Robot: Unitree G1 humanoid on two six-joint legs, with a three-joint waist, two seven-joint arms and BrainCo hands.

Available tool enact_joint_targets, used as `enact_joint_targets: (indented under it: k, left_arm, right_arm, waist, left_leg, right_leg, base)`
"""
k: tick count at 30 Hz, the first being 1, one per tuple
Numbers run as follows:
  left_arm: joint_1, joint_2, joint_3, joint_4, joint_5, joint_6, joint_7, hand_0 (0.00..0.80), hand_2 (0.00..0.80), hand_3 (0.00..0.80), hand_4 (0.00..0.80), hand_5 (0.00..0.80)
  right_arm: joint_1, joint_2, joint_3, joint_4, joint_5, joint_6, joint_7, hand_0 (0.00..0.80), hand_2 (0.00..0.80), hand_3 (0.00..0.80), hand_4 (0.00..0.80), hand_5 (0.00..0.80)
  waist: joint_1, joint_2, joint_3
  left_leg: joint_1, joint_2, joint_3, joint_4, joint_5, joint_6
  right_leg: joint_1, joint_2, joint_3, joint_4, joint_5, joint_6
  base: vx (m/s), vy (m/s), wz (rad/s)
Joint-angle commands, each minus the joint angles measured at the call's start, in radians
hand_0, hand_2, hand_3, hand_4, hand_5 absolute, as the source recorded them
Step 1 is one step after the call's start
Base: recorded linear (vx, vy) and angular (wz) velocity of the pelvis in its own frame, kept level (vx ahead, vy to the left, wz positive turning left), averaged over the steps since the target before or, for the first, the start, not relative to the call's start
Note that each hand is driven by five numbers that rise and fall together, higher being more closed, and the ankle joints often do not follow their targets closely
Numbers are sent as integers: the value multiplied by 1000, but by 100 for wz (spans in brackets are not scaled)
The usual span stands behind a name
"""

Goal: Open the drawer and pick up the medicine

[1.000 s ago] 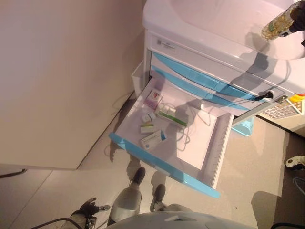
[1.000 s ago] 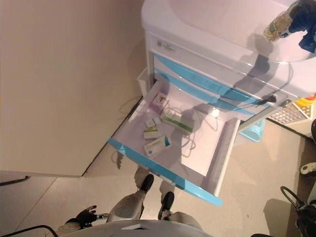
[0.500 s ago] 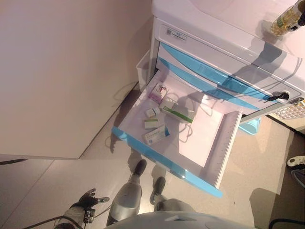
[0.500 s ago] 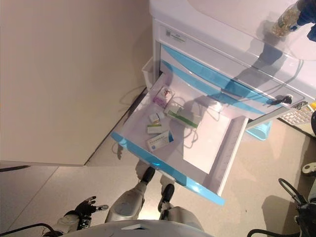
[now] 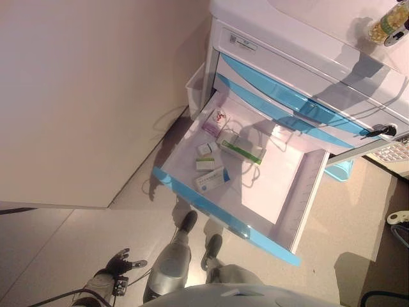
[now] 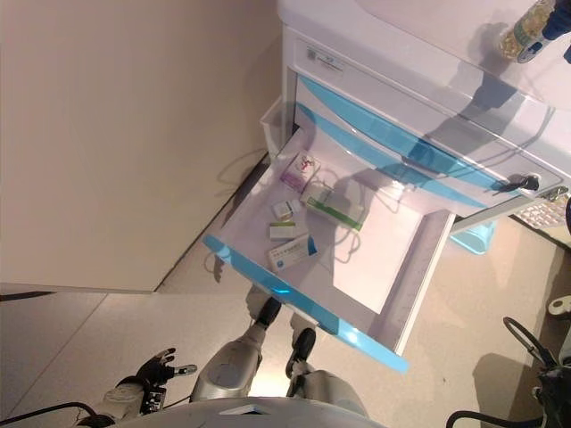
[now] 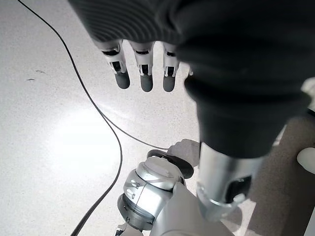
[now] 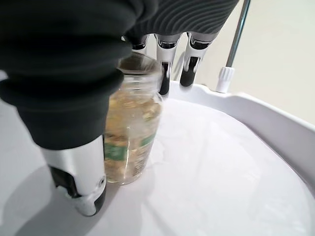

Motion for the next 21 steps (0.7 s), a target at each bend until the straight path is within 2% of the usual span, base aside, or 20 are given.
enact_joint_targets:
  k: [1, 13, 21]
  left_arm:
    - [31, 43, 2, 8, -17, -5, 0, 0, 0, 0, 0, 0]
    - [44, 41, 6, 11, -1, 2, -3, 0, 0, 0, 0, 0]
    - [49, 29, 8, 44, 12, -5, -4, 0, 0, 0, 0, 0]
  right_arm:
    - [-101, -3, 78, -10, 8, -4, -52, 0, 0, 0, 0, 0]
    - [-81, -29, 51, -22, 44, -26, -63, 0, 0, 0, 0, 0]
    - [-86, -34, 21, -50, 106, -104, -191, 0, 0, 0, 0, 0]
  waist:
    - [12, -51, 4]
    - [3, -52, -18]
    - [-5, -51, -46]
  left_leg:
    - [36, -16, 72, 24, -131, 11]
    - [59, -16, 80, 27, -141, 12]
    - [82, -19, 86, 26, -149, 13]
  right_leg:
    - [-29, -39, 23, 59, 18, 41]
    - [-9, -40, 33, 59, 14, 44]
    - [13, -41, 40, 51, 14, 48]
  base:
    - [0, 0, 0]
    - [3, 1, -3]
    - [11, 2, -4]
